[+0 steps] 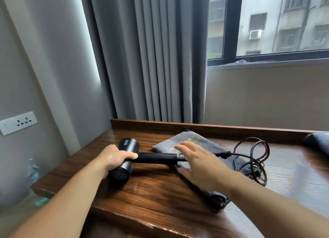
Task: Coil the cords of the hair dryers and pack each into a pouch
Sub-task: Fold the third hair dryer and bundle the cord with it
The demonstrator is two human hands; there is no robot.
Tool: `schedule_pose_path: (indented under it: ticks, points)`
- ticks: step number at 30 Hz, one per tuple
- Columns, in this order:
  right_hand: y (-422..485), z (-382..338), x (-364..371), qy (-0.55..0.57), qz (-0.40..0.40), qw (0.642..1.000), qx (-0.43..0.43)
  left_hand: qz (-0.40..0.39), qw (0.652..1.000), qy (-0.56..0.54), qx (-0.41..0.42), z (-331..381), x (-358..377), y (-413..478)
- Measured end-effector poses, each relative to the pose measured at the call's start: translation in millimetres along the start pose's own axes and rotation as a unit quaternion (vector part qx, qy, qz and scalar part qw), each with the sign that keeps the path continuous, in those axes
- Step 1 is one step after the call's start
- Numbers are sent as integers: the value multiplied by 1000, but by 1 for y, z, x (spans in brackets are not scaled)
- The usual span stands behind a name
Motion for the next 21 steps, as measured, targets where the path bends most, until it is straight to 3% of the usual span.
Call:
schedule_pose_path:
  ticks: [6,9,12,21]
  points:
    - [14,-9,-12,-46,69,996,-22,7,987,-98,125,32,-14,-33]
    - [7,-11,-28,-73,102,989,-81,-10,975,-129,180,48,-11,-51]
    - [-4,-8,-44,-94,89,984,-124,-20,968,-116,223,60,-4,-59]
    - [-22,4,-91,-113,65,982,-138,-56,949,-116,287,99,4,-67]
Point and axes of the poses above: each hand's wrist, its own y-axis towards the middle knuckle, its own x-axis out of the palm, z = x × y, the point moved 8 cm from there along y, towards the middle knuckle, and after that the axes turned 6 degrees about -z, right-handed, at the moved point
